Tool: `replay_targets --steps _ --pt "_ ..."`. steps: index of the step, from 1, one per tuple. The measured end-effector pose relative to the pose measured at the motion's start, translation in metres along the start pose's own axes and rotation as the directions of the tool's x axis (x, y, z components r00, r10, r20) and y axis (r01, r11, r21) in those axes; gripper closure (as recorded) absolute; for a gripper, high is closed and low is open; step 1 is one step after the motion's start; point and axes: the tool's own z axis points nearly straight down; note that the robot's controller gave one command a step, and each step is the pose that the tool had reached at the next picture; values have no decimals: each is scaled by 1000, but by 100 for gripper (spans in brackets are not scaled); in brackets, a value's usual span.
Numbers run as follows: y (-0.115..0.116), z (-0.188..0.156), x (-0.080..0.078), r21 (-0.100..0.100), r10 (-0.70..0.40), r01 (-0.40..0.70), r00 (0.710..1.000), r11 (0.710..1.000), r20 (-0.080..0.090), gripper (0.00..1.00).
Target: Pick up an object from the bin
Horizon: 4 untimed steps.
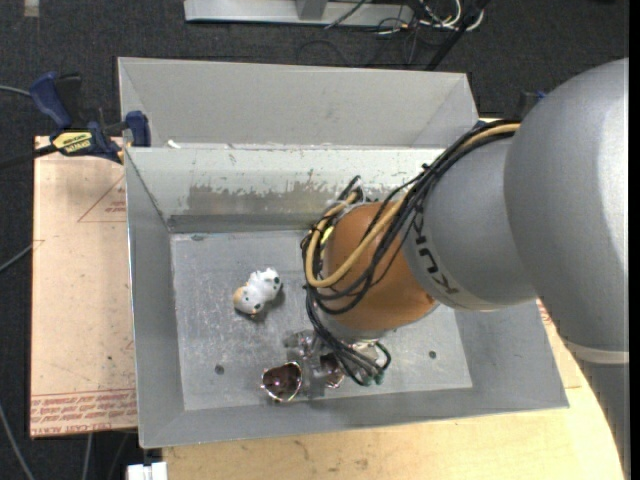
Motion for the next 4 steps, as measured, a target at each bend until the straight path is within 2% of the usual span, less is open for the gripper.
replay_targets --steps 2,4 --pt "0 -34 -3 0 0 0 1000 1000 12 100" --pt "1 -57 -1 0 1 -1 1000 1000 4 100"
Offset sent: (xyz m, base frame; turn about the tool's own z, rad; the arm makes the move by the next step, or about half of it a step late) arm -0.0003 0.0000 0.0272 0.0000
